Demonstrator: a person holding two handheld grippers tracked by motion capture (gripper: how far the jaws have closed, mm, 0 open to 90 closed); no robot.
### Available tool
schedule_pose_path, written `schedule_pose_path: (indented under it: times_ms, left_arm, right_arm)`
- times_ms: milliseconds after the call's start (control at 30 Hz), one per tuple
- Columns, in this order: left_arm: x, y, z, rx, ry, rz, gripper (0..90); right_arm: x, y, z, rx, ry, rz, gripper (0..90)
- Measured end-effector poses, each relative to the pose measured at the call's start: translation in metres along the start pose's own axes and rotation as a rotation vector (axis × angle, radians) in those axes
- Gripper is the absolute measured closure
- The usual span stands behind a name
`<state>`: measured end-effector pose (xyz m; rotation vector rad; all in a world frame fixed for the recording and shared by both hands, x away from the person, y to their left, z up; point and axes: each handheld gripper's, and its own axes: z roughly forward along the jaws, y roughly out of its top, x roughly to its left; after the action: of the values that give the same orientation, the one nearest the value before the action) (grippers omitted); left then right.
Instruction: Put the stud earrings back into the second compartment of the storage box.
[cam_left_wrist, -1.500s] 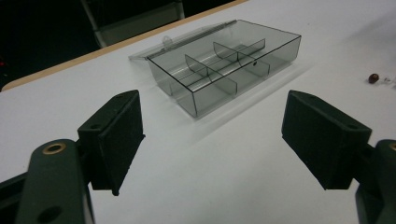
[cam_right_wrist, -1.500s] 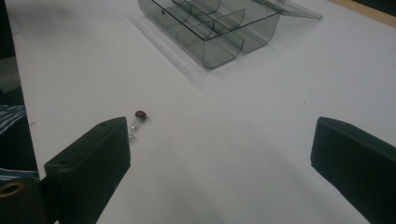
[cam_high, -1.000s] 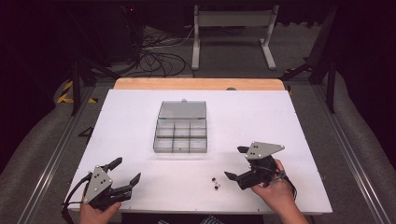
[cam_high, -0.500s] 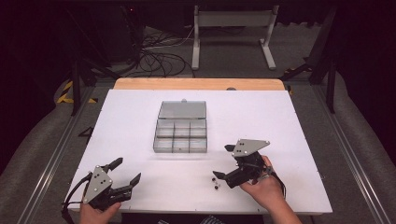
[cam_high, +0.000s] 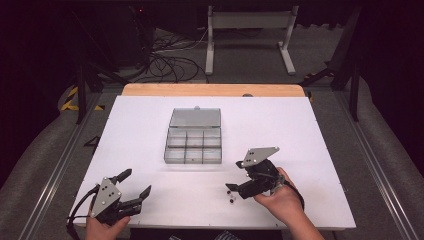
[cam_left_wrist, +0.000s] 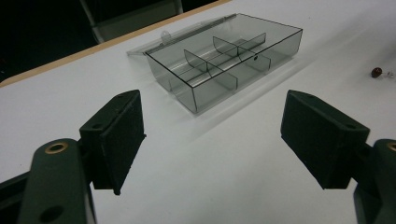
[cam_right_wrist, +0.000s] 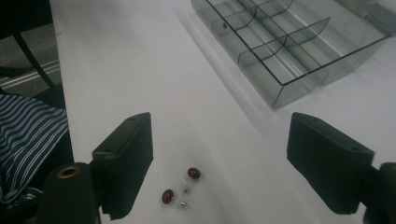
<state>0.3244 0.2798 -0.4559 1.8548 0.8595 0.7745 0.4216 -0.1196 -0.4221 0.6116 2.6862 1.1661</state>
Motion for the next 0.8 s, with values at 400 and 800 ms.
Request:
schedule_pose_path:
  times_ms: [400, 800]
  left_arm:
    - [0.001, 0.0, 0.0, 0.004, 0.004, 0.009, 22.0]
    - [0.0, 0.0, 0.001, 0.012, 0.007, 0.017, 22.4]
  right_arm:
    - [0.001, 0.008, 0.029, 0.191, 0.03, -0.009, 35.8]
    - [0.005, 0.006, 0.046, 0.316, 0.04, -0.014, 45.0]
